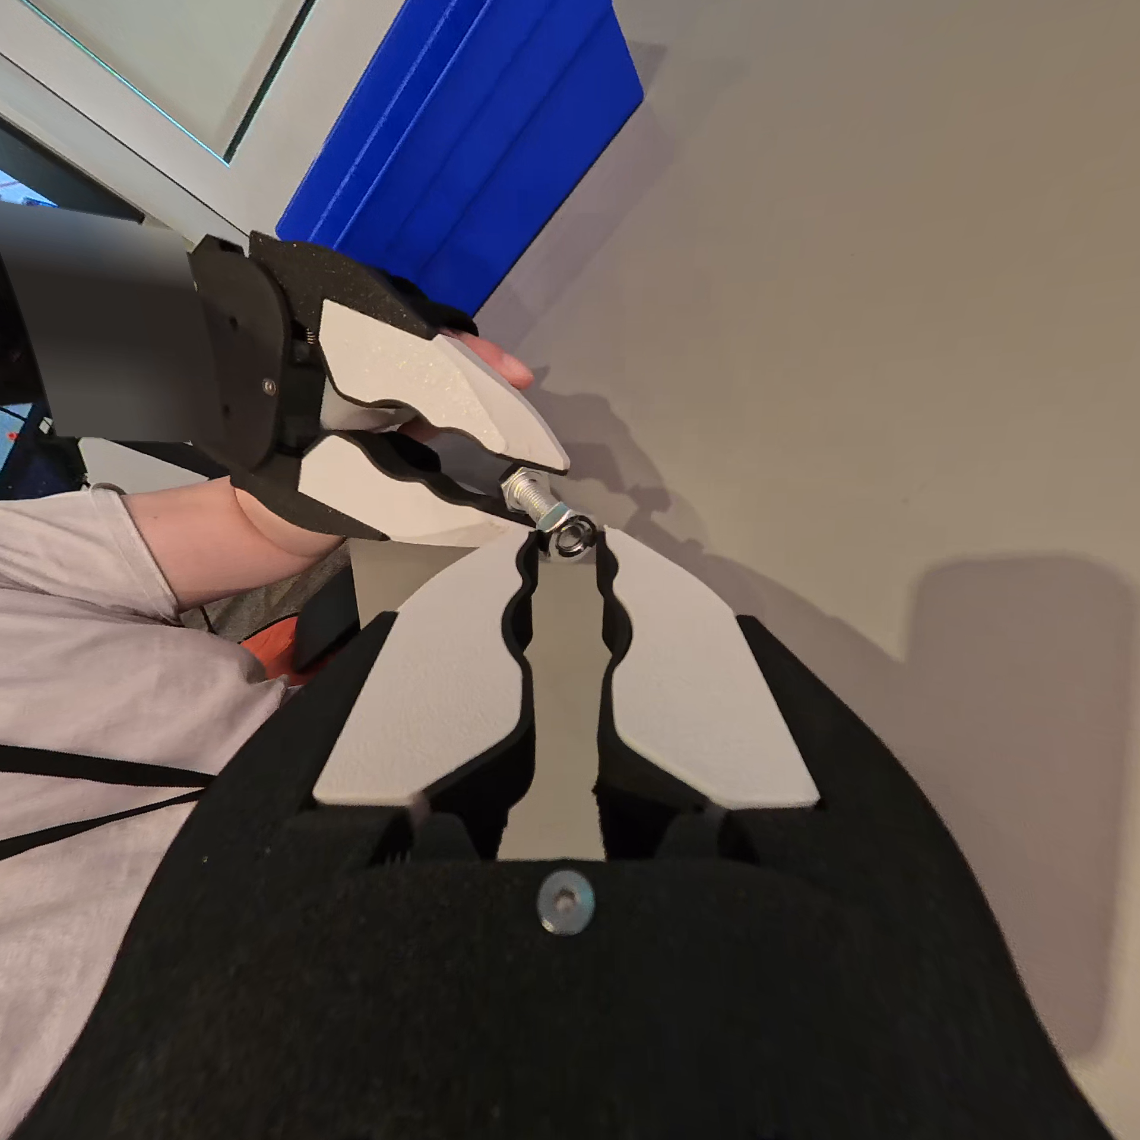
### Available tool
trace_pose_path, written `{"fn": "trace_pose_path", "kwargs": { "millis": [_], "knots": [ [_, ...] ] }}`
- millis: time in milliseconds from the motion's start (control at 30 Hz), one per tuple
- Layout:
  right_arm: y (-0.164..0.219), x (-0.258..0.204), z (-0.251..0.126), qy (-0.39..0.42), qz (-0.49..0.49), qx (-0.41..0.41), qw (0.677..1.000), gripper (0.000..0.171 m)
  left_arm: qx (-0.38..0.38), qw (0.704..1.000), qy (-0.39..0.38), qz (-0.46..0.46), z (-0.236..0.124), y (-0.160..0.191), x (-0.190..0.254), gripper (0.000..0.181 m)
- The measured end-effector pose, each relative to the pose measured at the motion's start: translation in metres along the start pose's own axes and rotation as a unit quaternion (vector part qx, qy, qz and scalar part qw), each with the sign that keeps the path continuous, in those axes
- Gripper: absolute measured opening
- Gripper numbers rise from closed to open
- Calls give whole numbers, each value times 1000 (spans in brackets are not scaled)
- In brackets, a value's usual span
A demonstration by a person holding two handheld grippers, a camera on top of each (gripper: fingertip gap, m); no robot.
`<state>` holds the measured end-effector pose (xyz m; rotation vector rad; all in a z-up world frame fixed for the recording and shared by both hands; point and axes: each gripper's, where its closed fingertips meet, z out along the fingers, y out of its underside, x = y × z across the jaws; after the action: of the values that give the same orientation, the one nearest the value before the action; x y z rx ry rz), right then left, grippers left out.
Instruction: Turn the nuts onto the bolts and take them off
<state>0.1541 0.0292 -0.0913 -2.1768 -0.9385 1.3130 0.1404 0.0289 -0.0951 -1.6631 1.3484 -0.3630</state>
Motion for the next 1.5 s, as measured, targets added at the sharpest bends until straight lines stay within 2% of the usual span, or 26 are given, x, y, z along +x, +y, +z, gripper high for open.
{"fn": "trace_pose_path", "kwargs": {
  "millis": [333,667,833,900,967,1100,1300,1500],
  "knots": [
    [3,1,0,97,-48,-41,993,17,-22,999,-18,19,3,7,-2,18],
    [3,3,2,218,-115,-122,961,17,-52,998,-27,31,8,16,-1,18],
    [-2,2,2,246,-137,-125,951,17,-49,999,-20,1,8,15,-3,18],
    [-8,0,0,239,-133,-105,956,18,-36,999,-22,-15,6,12,-6,18],
    [-13,-1,-4,219,-104,-82,967,32,-33,999,-33,-16,4,11,-10,18],
    [-22,-1,-13,162,-21,-30,986,36,-34,999,-39,-14,4,11,-12,18],
    [-18,-5,-4,59,85,-10,995,32,-40,998,-57,13,5,11,-12,18],
    [-16,-4,-1,49,65,-22,996,19,-26,999,-37,-5,4,8,-9,18]
  ]
}}
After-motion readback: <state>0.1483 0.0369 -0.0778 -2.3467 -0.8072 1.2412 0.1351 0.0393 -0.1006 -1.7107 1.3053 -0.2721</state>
